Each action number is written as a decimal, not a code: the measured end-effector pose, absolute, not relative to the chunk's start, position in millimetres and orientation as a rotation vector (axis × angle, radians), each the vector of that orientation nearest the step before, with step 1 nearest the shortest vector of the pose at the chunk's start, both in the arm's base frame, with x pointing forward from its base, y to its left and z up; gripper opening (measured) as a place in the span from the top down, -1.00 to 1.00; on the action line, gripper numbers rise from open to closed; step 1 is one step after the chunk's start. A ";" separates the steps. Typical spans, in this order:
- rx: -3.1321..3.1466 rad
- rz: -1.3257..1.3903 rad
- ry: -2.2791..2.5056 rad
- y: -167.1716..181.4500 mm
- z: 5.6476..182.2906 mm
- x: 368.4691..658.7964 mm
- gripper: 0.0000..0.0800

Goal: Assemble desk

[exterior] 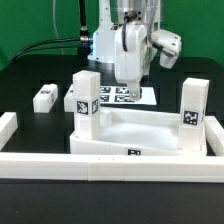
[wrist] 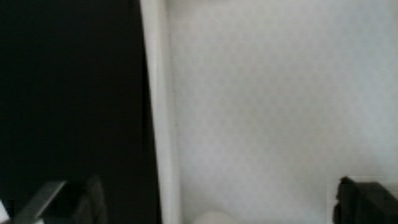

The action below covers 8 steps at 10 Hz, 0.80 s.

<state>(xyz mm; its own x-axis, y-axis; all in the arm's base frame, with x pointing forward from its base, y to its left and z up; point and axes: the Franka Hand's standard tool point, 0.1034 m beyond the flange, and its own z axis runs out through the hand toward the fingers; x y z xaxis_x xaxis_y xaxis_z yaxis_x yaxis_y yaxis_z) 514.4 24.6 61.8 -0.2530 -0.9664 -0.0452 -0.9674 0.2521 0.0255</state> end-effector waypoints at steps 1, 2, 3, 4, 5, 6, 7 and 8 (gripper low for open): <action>-1.926 0.072 2.486 26.6 47.1 509.0 -0.62; -1.934 0.075 2.516 31.0 31.7 506.0 -0.62; -1.943 0.068 2.521 35.9 25.6 508.0 -0.62; -1.951 0.069 2.520 38.3 22.9 508.6 -0.62; -1.959 0.074 2.519 41.2 22.3 507.8 -0.62; -1.970 0.074 2.512 43.3 21.6 507.3 -0.62; -1.974 0.074 2.509 43.3 21.6 507.2 -0.62; -1.975 0.074 2.508 43.3 21.5 507.2 -0.62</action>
Offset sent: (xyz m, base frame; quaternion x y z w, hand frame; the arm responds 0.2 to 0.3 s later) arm 0.0056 0.0051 -0.0163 -0.0049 0.0246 0.0433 0.9987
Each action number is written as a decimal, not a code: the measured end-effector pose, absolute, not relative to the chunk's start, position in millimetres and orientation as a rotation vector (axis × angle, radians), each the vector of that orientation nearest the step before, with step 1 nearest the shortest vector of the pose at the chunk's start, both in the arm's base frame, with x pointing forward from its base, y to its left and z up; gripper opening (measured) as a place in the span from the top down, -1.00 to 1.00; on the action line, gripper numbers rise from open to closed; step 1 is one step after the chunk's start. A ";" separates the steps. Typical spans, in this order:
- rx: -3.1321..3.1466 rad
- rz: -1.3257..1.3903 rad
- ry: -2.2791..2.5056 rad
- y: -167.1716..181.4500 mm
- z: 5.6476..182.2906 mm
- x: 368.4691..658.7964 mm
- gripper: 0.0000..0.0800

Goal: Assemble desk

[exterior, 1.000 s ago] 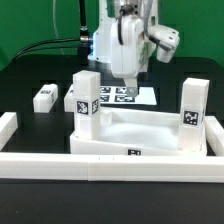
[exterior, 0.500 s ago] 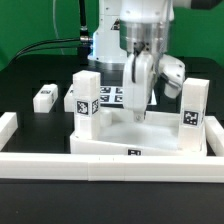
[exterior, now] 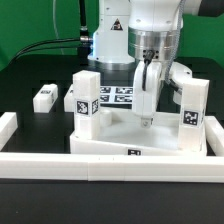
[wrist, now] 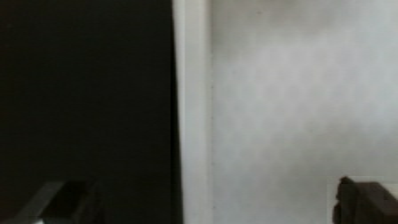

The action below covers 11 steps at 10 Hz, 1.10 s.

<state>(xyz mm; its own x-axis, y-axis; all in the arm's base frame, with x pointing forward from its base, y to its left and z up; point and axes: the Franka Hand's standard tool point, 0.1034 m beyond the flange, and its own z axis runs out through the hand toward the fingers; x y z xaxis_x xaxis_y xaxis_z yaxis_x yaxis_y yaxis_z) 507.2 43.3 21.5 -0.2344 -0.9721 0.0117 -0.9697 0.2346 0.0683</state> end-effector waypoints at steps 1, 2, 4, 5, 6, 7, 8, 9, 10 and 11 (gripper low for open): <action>1.914 -0.071 -2.426 42.9 21.6 507.4 -0.62; 1.934 -0.039 -2.425 37.6 22.9 510.8 -0.62; 1.959 -0.004 -2.394 27.3 12.4 509.9 -0.62; 1.954 -0.004 -2.384 26.6 6.7 507.9 -0.62; 1.957 0.001 -2.383 27.2 6.3 509.4 -0.62; 1.958 0.001 -2.382 27.2 6.3 509.8 -0.62; 1.961 0.002 -2.379 26.9 6.4 509.8 -0.62; 1.963 0.001 -2.378 27.0 6.5 509.9 -0.62; 1.966 -0.001 -2.374 27.0 6.6 509.8 -0.62; 1.976 0.000 -2.367 26.2 7.2 510.8 -0.33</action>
Offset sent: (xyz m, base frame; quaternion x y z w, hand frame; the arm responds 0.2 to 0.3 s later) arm 0.0021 -0.0205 -0.0229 0.0415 0.0089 -0.0167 0.9990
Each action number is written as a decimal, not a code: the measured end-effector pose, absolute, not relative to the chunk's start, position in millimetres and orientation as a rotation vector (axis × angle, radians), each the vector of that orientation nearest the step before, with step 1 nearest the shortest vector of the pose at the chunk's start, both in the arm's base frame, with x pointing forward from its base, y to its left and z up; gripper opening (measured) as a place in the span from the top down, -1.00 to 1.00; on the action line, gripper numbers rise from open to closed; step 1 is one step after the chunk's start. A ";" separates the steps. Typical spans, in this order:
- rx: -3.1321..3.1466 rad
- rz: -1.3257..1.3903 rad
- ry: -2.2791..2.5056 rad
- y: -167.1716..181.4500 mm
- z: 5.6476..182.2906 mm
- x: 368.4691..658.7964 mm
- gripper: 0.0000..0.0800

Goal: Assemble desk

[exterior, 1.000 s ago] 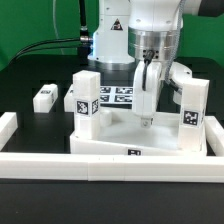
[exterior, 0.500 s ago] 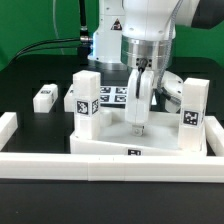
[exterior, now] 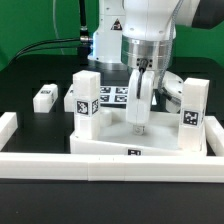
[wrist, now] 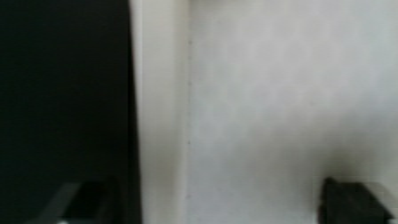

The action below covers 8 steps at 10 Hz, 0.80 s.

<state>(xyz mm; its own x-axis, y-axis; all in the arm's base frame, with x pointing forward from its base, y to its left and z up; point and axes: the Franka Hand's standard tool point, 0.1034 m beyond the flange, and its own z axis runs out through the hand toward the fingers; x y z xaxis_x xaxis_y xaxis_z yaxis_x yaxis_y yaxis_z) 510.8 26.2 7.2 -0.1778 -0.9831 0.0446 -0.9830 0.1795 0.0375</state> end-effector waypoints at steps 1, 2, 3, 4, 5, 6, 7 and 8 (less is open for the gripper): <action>1.986 0.001 -2.359 25.5 7.8 511.8 0.00; 1.987 0.001 -2.358 25.7 7.5 511.5 0.00; 1.987 0.000 -2.357 25.6 7.1 511.2 0.47; 1.989 0.000 -2.355 25.7 7.0 511.2 0.79; 2.013 -0.001 -2.334 26.5 6.8 510.7 0.79; 2.020 -0.001 -2.328 26.5 6.8 510.7 0.86; 2.028 -0.002 -2.321 26.6 6.8 510.7 0.86; 2.034 -0.002 -2.315 26.6 6.8 510.7 0.86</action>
Offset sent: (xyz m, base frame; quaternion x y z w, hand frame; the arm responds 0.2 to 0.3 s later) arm 0.0000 0.0000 0.0000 0.0000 0.0000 0.0000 1.0000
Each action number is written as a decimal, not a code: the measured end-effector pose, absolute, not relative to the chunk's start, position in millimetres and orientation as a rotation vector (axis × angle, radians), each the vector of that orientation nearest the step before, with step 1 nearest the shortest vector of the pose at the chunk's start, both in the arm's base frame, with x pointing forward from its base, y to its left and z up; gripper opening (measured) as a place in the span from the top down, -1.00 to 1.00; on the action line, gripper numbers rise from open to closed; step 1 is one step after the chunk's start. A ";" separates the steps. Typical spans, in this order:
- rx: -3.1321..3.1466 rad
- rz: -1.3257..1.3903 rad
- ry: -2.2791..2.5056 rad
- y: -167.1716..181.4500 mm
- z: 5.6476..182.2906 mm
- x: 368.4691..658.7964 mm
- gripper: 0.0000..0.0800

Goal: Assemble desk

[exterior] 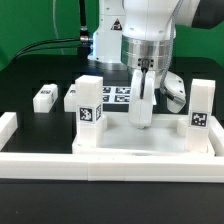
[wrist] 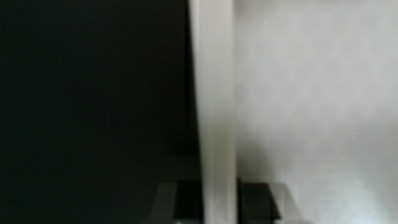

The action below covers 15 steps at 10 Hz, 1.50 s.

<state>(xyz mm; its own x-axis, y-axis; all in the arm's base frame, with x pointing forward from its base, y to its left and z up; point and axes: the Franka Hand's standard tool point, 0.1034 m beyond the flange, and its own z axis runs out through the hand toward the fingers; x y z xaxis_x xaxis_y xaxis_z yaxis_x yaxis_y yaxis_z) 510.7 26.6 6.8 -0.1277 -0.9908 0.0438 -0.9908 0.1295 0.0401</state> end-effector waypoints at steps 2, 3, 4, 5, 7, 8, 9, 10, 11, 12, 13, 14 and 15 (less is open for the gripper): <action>2.040 -0.002 -2.310 26.6 6.8 510.7 0.86; 2.045 -0.002 -2.306 26.6 6.8 510.7 0.86; 2.067 -0.001 -2.287 25.3 7.0 511.0 0.86; 2.126 0.005 -2.233 16.1 7.6 511.9 0.86; 2.198 0.025 -2.157 -2.0 7.0 510.3 0.86; 2.205 0.027 -2.149 -5.5 7.2 510.7 0.86; 2.253 0.025 -2.097 -4.7 7.2 510.7 0.86; 2.303 0.021 -2.041 -5.5 7.0 510.0 0.86; 2.357 0.016 -1.972 -7.7 6.8 507.7 0.86; 2.403 0.009 -1.911 -10.2 6.6 504.7 0.85; 2.432 0.004 -1.870 -12.1 6.6 502.7 0.84; 2.475 -0.002 -1.802 -15.0 6.7 500.4 0.84; 2.544 -0.019 -1.688 -22.9 6.4 495.1 0.84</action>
Offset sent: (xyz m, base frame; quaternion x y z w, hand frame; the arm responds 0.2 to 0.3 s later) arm 0.0000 0.0000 0.0000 0.0000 0.0000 0.0000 1.0000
